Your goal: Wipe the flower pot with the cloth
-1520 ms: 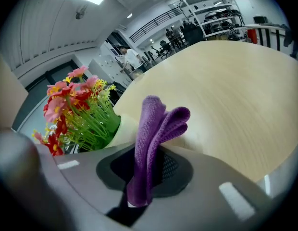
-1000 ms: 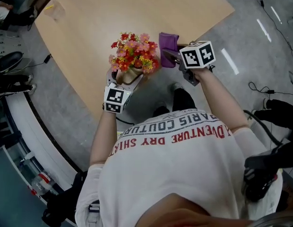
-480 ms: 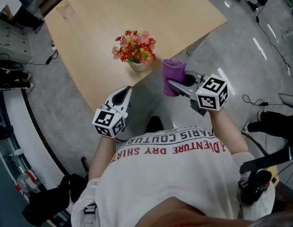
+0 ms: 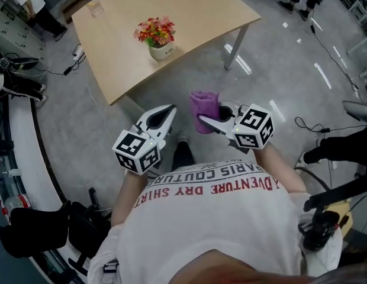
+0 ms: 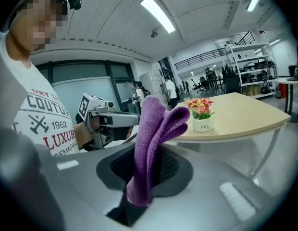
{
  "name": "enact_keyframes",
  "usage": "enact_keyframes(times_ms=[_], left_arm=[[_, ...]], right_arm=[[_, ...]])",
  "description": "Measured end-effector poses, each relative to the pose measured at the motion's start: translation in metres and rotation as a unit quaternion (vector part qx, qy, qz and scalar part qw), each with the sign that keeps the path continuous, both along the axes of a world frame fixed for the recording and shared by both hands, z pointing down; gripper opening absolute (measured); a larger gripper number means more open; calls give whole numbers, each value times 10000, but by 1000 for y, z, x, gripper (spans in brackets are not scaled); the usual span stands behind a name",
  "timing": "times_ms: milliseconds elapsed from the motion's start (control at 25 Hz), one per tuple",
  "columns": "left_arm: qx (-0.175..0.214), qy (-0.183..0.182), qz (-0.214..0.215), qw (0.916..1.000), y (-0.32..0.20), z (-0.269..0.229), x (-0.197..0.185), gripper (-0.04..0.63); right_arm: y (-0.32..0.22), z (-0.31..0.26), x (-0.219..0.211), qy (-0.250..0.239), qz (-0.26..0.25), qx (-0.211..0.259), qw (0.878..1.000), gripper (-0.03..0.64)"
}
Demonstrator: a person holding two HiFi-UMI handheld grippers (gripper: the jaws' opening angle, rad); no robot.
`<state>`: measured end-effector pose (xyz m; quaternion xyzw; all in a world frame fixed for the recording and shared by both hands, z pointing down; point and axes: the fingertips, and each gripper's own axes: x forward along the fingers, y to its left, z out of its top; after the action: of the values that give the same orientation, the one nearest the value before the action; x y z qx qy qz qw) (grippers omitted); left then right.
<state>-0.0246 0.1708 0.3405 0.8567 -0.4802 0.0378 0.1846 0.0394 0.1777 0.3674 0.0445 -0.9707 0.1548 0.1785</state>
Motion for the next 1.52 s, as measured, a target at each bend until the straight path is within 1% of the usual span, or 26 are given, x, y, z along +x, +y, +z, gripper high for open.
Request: enact_keyframes(times_ms=[120,200,280,400,640,920,1160,1520], left_arm=[[42,-375,3,9993,50,-5,35,2],[50,-684,-15,9976,72,-8,53,2],[76,-838,-14,9965,87,-14,67,2],[106,-802,23,9967,104,-23,84,2],[118,-830,52,9965,122,-24,105,2],[90,-846,65,9964,135,-24,108,2],[48,-789,1,9969,140,-23,107,2],[24,-840,83,9964,137,-24,112,2]], right_arm=[[54,-1,23,75,-253,51,9996,57],[78,-9,36,98,-360,107,9992,57],[93,-18,46,30,-361,150,9992,57],[106,-28,61,-86,-242,177,9995,57],[117,-29,91,-62,-50,261,9996,57],[122,-31,96,-101,29,328,9994,57],[123,-35,101,-144,58,356,9992,57],[118,-36,105,-197,164,304,9992,57]])
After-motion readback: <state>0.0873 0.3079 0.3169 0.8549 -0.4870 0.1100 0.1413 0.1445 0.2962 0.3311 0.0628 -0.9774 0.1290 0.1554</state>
